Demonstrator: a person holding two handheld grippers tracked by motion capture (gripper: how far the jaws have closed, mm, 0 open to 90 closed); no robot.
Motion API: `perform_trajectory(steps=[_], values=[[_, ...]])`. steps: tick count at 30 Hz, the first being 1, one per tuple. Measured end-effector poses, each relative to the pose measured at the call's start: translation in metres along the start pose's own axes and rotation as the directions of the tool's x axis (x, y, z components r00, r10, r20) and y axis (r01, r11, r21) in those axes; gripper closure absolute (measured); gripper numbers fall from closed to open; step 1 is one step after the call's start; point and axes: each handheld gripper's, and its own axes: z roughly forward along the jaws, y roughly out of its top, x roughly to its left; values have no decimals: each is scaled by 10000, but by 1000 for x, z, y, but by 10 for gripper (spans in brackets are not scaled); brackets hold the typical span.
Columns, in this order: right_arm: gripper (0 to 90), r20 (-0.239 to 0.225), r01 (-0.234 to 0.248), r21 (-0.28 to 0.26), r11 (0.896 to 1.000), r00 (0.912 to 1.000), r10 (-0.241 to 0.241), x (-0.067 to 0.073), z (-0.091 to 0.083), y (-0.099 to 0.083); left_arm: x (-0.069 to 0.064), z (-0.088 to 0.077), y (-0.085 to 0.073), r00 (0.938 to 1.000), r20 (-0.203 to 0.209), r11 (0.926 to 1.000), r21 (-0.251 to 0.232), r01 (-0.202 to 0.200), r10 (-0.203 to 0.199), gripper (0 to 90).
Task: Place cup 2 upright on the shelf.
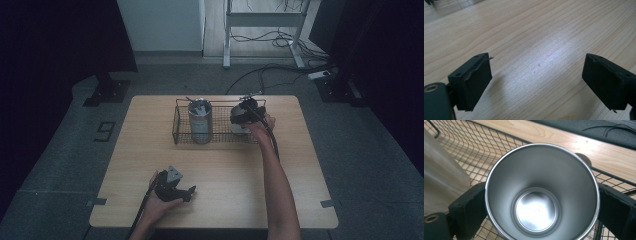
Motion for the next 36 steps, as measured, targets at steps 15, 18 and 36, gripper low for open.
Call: perform_trajectory(steps=[15, 18, 36], values=[[7, 122, -543, -392, 9978, 9984, 548, -1, -6, -7, -3, 2, 0, 10000, 77, 10000, 44, -40, 40, 89], [3, -129, -730, -728, 9947, 9973, 723, -4, -12, -7, -3, 2, 1, 9999, 120, 10000, 19, -2, 1, 89], [68, -834, -1265, -2183, 9676, 9904, 1107, -19, -52, -22, 4, 1, 1, 9983, 193, 9985, -22, 550, -549, 90]])
